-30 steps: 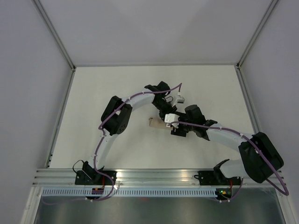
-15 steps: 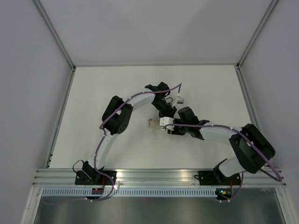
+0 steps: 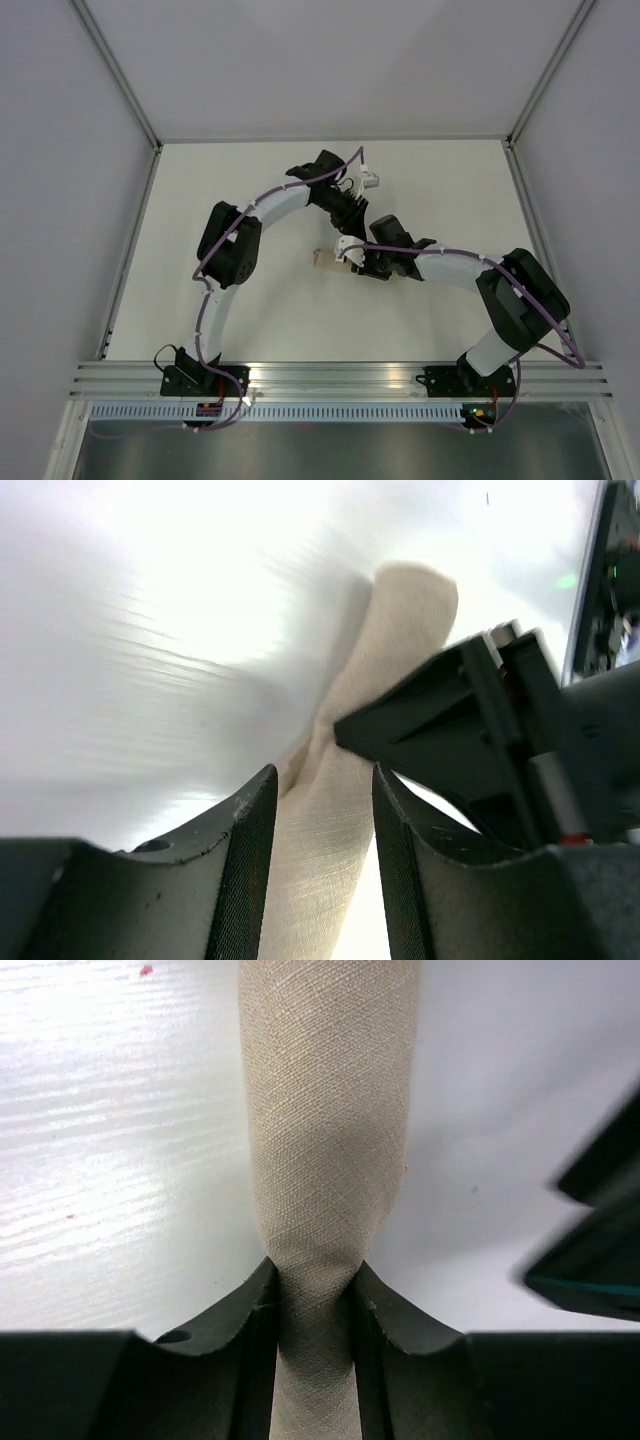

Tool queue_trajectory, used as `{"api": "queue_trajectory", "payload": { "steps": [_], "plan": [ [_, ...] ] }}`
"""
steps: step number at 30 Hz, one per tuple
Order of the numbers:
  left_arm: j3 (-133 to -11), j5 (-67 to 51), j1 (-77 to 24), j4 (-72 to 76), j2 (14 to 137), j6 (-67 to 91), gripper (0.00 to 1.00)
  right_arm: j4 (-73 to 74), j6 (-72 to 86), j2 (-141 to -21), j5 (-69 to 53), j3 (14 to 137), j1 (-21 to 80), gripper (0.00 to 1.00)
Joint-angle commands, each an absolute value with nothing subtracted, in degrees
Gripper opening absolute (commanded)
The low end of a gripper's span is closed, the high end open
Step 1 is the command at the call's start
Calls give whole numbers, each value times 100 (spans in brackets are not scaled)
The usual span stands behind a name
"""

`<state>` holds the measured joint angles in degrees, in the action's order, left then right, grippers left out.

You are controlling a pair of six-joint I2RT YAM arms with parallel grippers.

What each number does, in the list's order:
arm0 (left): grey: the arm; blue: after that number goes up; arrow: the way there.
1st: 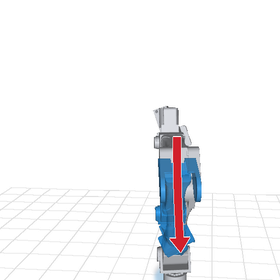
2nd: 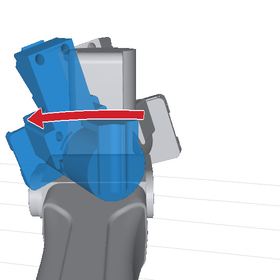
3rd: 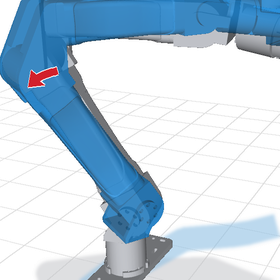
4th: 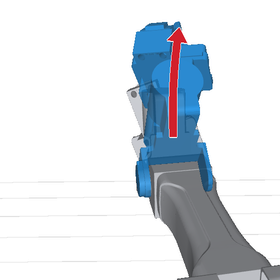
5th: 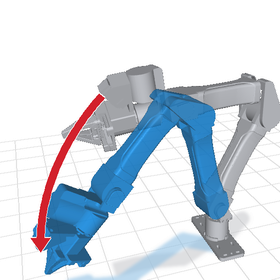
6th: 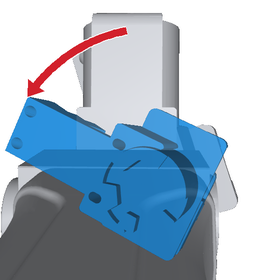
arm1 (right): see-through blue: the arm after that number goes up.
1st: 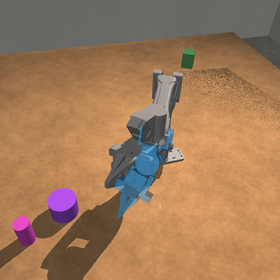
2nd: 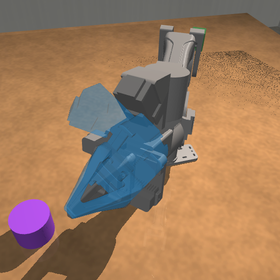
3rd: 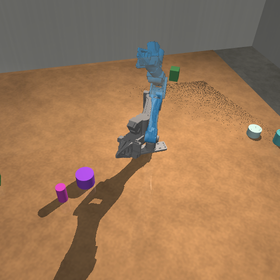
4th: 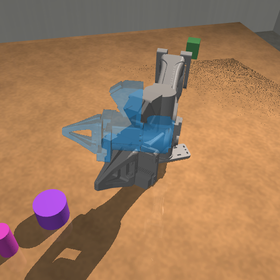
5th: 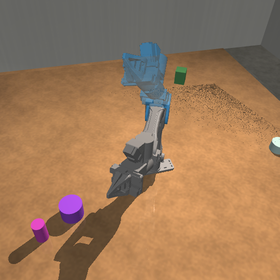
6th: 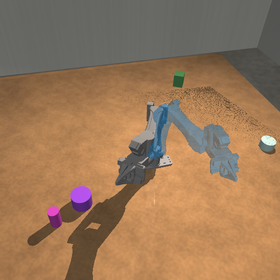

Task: Fold the napkin, place the utensils inside, and roll it up
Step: Roll the napkin with the utensil

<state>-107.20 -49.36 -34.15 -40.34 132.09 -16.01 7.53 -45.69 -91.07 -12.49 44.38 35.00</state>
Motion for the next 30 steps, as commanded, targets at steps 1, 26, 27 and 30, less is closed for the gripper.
{"api": "queue_trajectory", "payload": {
  "steps": [1, 26, 27, 30],
  "plan": [
    [-10609, -4642, -3191, -2920, 12455, -889, 48, 1494, -4114, -9456, -1467, 4737, 3463, 36],
    [-7832, -1749, -2496, -1574, 10239, 1705, 47, 2804, -688, -12357, -2381, 8173, 2716, 36],
    [-7761, -1732, -2496, -1495, 10257, 1766, 47, 2786, -581, -12410, -2425, 8226, 2716, 36],
    [-7533, -1618, -2505, -1117, 10380, 2038, 47, 2646, -178, -12577, -2540, 8367, 2707, 36]
  ]
}}
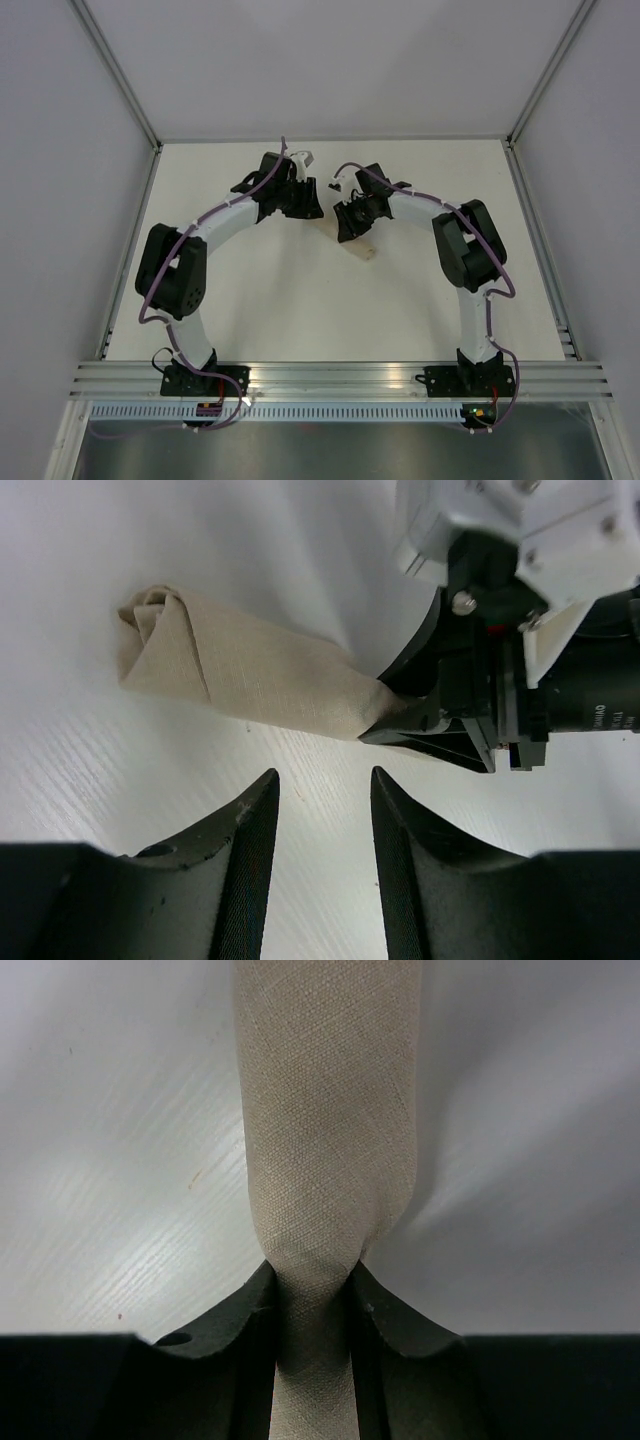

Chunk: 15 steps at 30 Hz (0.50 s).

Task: Fold the napkin, place the utensils inside, and roll it up
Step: Roll the napkin with the utensil

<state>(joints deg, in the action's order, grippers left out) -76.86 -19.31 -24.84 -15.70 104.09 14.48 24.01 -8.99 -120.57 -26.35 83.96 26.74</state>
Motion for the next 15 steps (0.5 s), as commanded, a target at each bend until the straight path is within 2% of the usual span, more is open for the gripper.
{"api": "queue_trajectory", "payload": {
  "steps": [1, 15],
  "plan": [
    [-7480, -1574, -2505, -1021, 10423, 2152, 47, 2524, -63, -12621, -2557, 8367, 2716, 36],
    [-7523, -624, -2505, -738, 10986, 2567, 49, 1275, 1669, -12955, -2997, 8315, 2716, 36]
  ]
}}
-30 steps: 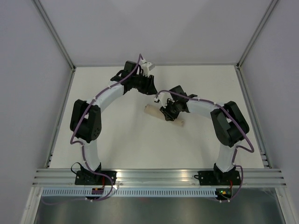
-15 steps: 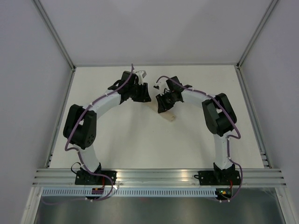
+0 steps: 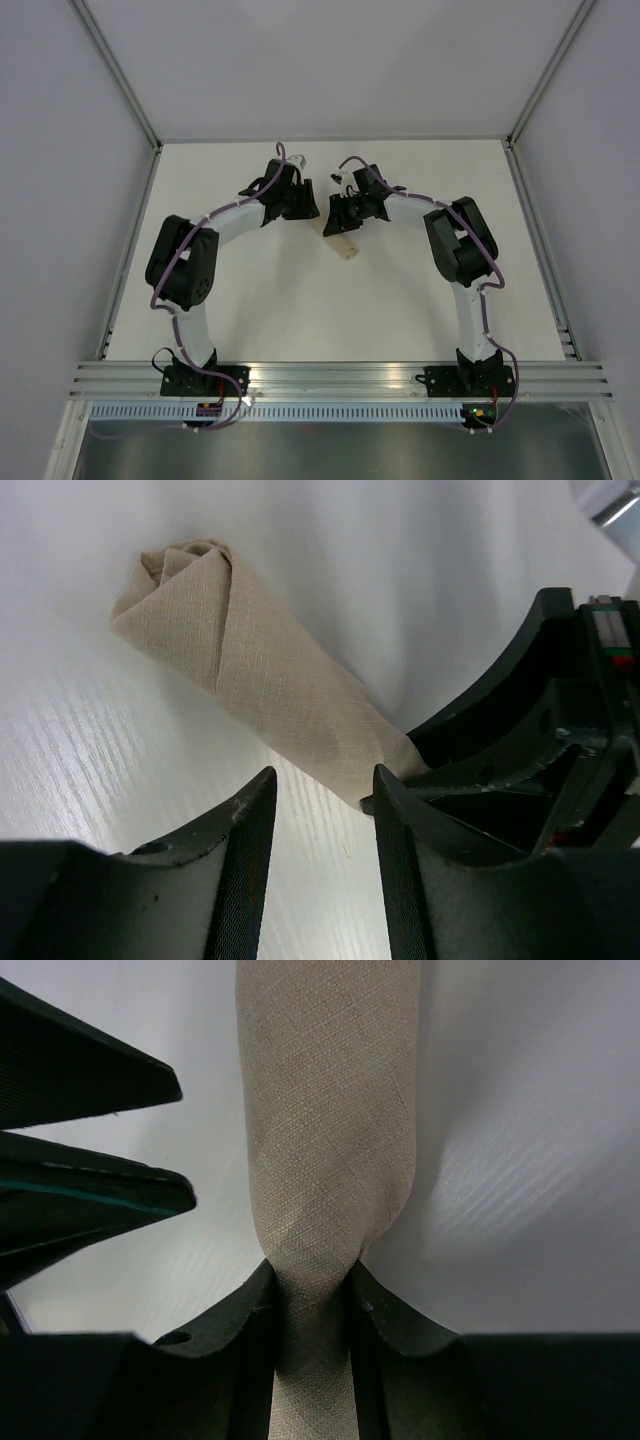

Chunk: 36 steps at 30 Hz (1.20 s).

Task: Fold the napkin, place the utensils inside, and roll it up
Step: Roll the napkin with the utensil

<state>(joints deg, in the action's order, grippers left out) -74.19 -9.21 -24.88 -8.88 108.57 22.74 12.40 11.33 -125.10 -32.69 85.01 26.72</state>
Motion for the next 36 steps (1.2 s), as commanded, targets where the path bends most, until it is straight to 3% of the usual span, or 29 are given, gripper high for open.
{"api": "queue_trajectory", "payload": {
  "steps": [1, 17, 21, 23, 27, 36],
  "plan": [
    [-7558, -615, -2505, -773, 11073, 2566, 49, 1187, 1722, -12972, -3023, 8306, 2716, 36],
    [-8112, -158, -2505, -1186, 11751, 2391, 48, 466, 2786, -13166, -3656, 8376, 2777, 38],
    [-8226, -184, -2505, -1248, 11865, 2329, 48, 667, 2655, -13105, -3709, 8499, 2777, 45],
    [-8349, -228, -2505, -1318, 11918, 2294, 48, 773, 2514, -13017, -3700, 8543, 2777, 54],
    [-8525, -316, -2496, -1423, 12041, 2250, 47, 922, 2338, -12894, -3656, 8596, 2777, 60],
    [-8657, -387, -2505, -1503, 12129, 2206, 47, 1107, 2110, -12753, -3560, 8613, 2734, 63]
  ]
}}
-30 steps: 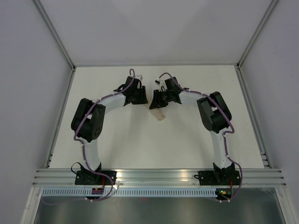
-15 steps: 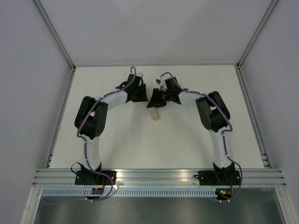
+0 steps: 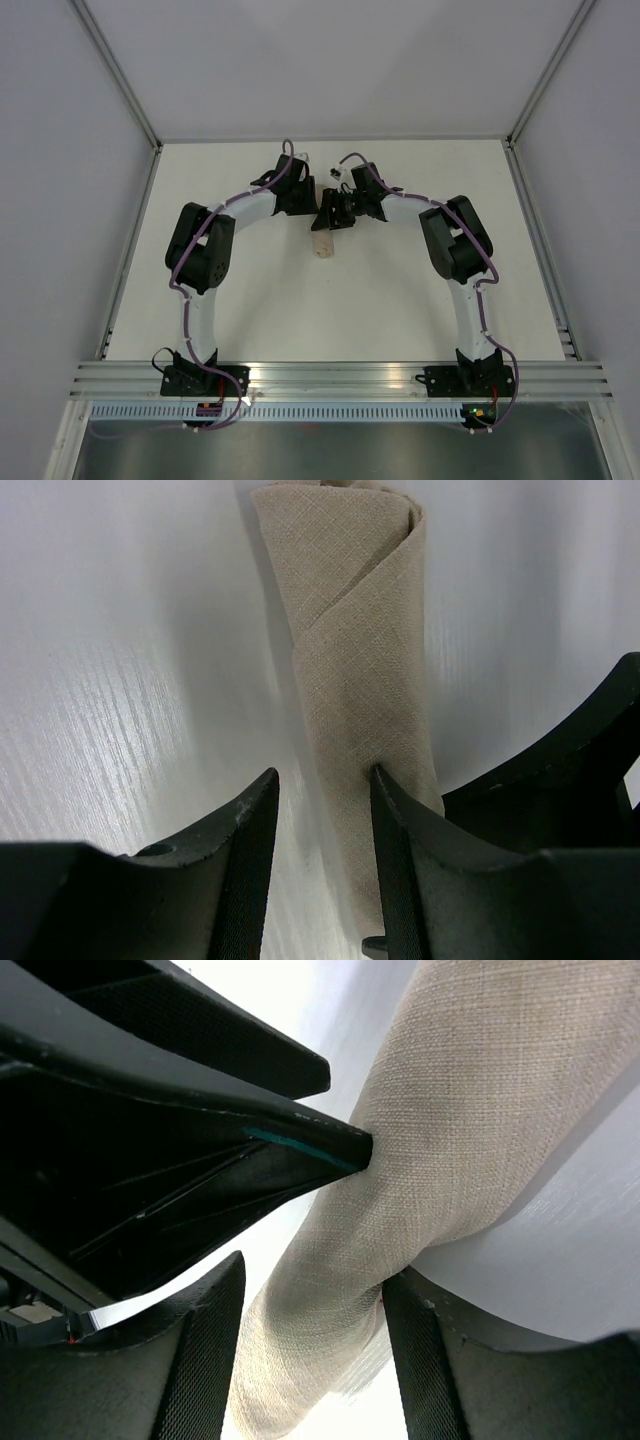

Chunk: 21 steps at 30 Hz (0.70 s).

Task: Fold the napkin, place the utensils inside, and roll it up
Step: Roll the napkin with the utensil

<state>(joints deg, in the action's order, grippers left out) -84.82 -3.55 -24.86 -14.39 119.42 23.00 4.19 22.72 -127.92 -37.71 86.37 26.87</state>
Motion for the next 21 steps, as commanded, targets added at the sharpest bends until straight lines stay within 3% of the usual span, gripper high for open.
{"api": "queue_trajectory", "payload": {
  "steps": [1, 21],
  "plan": [
    [-8666, -395, -2505, -1512, 12129, 2197, 47, 1090, 2109, -12736, -3586, 8596, 2742, 64],
    [-8692, -422, -2514, -1538, 12173, 2276, 46, 1397, 1899, -12586, -3823, 8886, 2566, 60]
  ]
}}
